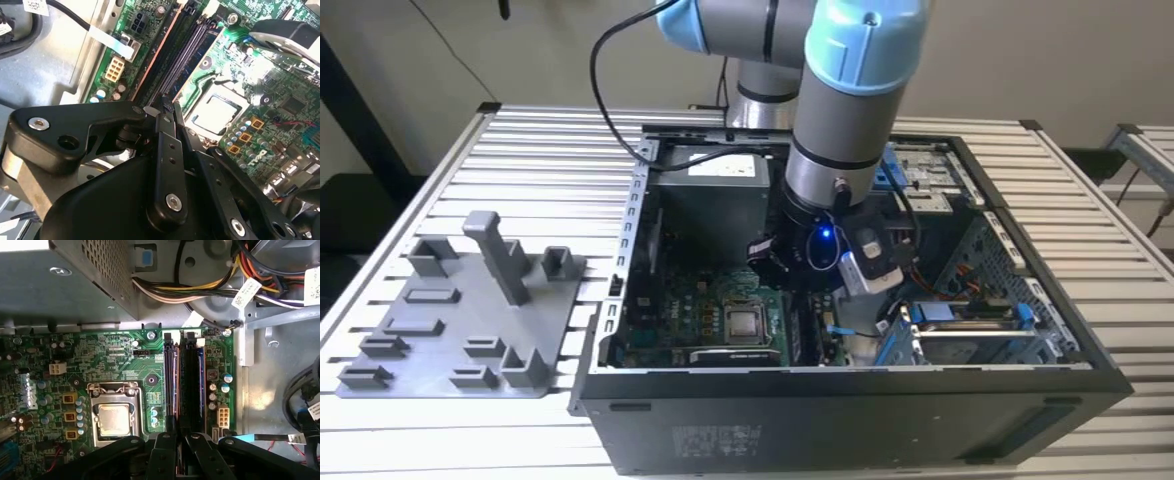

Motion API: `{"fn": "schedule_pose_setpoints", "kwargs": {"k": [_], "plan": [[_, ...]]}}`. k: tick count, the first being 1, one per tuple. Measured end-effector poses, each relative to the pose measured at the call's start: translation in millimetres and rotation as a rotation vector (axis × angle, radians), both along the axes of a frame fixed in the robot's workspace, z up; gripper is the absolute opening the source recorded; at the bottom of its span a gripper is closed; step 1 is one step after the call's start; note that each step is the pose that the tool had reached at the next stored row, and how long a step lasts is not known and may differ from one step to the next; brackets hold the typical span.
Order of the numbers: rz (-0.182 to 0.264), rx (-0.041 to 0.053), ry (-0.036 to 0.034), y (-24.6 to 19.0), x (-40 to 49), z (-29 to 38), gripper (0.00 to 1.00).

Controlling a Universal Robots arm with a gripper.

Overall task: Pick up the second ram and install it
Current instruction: 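Insert the second ram into the second slot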

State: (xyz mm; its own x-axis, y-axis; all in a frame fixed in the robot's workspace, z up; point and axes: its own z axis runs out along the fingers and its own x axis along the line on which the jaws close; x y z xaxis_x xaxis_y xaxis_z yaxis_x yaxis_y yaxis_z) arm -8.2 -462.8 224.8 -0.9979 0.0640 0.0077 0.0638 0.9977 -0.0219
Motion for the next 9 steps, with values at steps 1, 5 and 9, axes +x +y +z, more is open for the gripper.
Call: {"fn": "schedule_pose_setpoints", "kwargs": {"k": [1, 5, 9], "plan": [[0.000, 0.0001, 0.0001, 0.0, 0.1, -0.5, 0.14], [0.000, 0.0000, 0.0006, 0.0, 0.6, -2.0, 0.14], [0.000, -0.0014, 0.0008, 0.0, 0.8, -2.3, 0.14]]}}
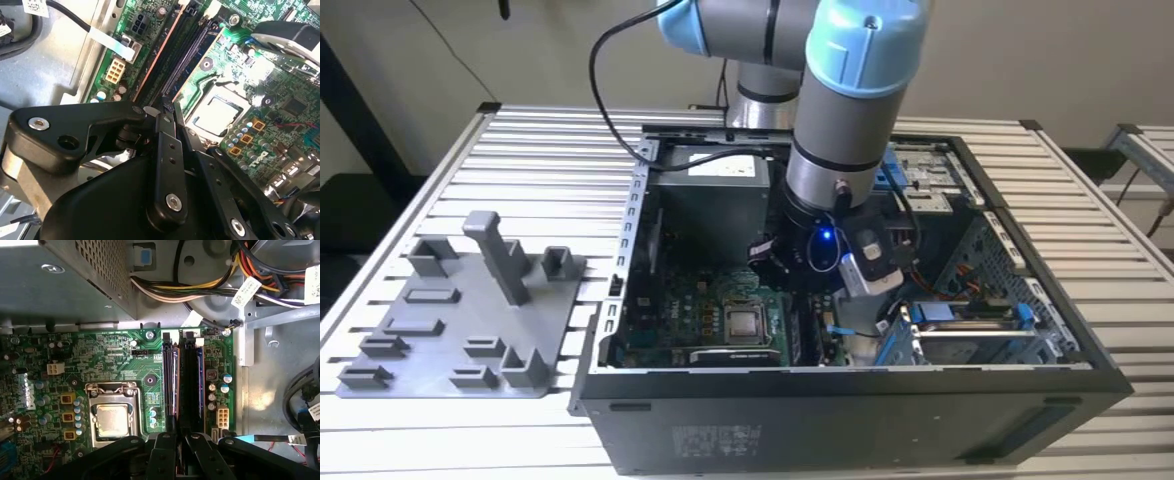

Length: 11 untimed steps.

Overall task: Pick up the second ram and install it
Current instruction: 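Insert the second ram into the second slot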

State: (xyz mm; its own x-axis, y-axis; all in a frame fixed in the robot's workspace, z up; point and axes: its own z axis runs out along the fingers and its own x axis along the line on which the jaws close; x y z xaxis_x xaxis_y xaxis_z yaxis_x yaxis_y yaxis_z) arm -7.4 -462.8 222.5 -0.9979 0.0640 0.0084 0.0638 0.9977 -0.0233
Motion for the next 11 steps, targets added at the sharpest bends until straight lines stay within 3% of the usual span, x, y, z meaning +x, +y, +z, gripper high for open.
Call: {"fn": "schedule_pose_setpoints", "kwargs": {"k": [5, 11], "plan": [[0.000, -0.0020, -0.0001, 0.0, 0.0, 0.0, 0.14], [0.000, -0.0202, 0.0000, 0.1, 0.0, 4.7, 0.14]]}}
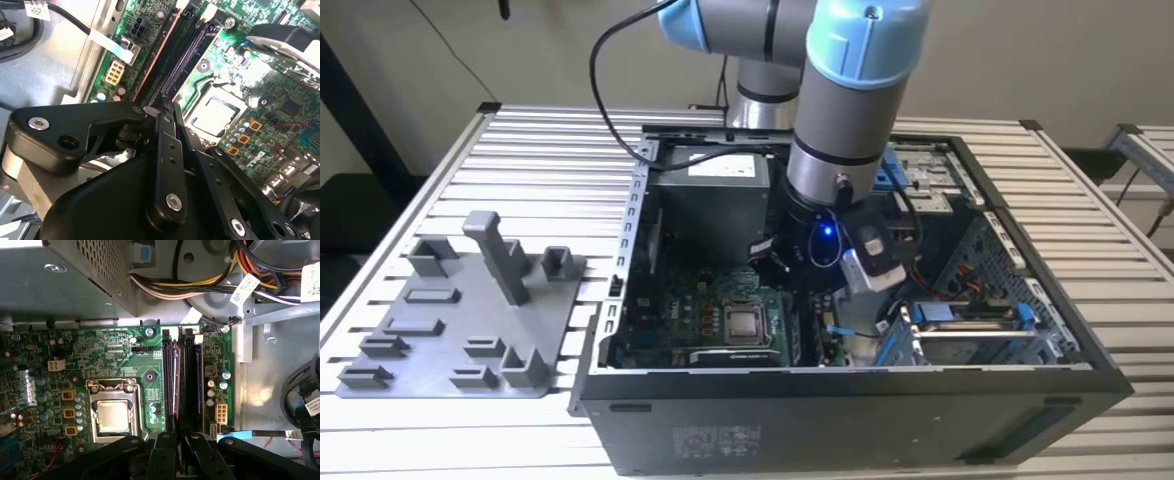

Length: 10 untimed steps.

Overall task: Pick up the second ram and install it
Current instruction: 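Insert the second ram into the second slot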

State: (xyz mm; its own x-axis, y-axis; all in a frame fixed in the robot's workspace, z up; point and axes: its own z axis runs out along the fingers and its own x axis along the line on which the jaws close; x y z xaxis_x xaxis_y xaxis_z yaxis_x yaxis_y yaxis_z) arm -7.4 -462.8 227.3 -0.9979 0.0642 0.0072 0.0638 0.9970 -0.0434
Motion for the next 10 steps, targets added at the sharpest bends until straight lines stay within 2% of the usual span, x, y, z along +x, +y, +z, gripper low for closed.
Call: {"fn": "schedule_pose_setpoints", "kwargs": {"k": [2, 7, 10], "plan": [[0.000, -0.0052, 0.0000, 0.5, 0.0, 0.8, 0.14], [0.000, -0.0310, 0.0000, 7.3, 0.0, 2.8, 0.14], [0.002, -0.0455, -0.0001, 8.6, 0.1, 2.7, 0.14]]}}
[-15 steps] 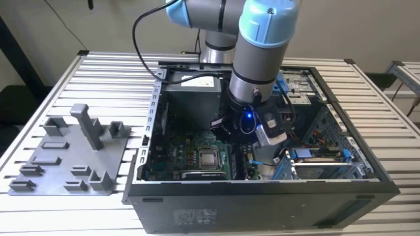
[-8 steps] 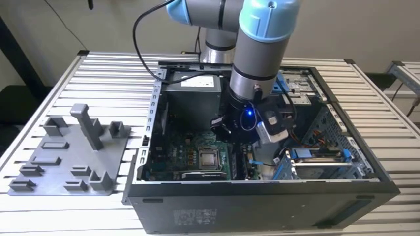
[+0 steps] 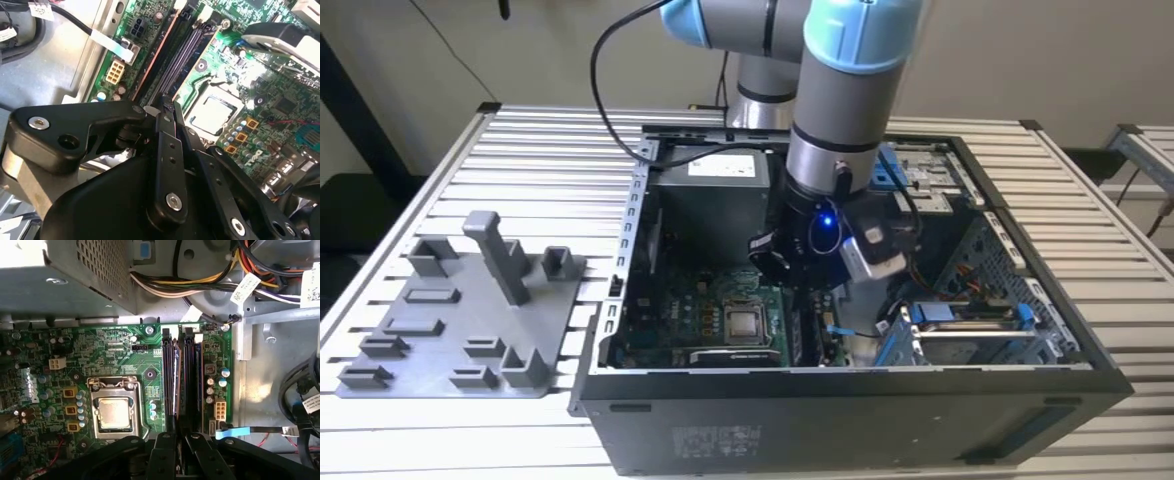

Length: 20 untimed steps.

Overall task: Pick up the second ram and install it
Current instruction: 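Insert the second ram into the second slot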

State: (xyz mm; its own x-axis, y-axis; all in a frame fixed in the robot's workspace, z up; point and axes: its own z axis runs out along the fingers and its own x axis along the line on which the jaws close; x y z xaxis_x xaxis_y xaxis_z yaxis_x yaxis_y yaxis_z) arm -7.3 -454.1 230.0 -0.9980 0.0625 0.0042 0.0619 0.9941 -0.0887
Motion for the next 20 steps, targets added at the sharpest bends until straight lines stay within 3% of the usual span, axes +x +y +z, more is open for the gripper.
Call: {"fn": "schedule_pose_setpoints", "kwargs": {"k": [4, 9, 20], "plan": [[0.011, -0.0160, -0.0005, 2.6, -0.1, 0.6, 0.14], [0.011, -0.0360, -0.0004, 9.3, 0.0, 2.0, 0.14], [0.022, -0.0360, -0.0007, 8.8, 0.6, 1.4, 0.14]]}}
